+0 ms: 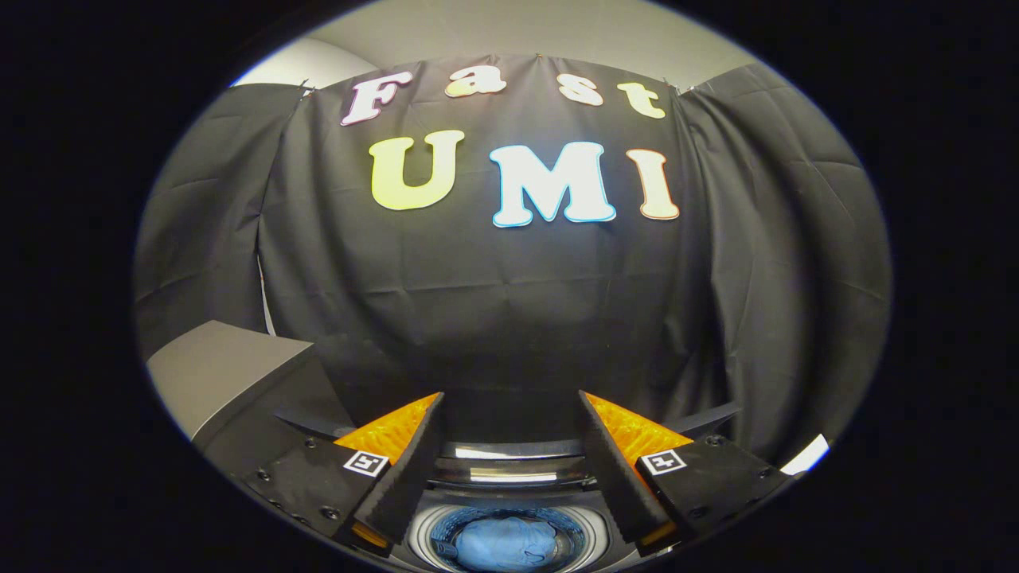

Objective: Put the clothes into the washing machine and then close the washing machine lid.

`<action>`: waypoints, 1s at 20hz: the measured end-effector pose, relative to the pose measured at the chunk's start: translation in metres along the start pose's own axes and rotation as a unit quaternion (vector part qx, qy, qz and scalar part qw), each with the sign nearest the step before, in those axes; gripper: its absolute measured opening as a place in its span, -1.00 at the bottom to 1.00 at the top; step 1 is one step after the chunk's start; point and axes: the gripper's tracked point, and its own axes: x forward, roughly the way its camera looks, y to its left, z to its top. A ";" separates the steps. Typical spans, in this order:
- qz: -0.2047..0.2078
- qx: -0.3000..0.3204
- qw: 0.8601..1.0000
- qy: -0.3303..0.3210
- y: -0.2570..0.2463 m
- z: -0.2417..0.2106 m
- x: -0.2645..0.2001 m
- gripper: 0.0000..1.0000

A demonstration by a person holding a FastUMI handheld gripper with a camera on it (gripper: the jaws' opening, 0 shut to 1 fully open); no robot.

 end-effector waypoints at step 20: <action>0.041 -0.004 0.999 0.035 0.016 -0.091 -0.071 0.97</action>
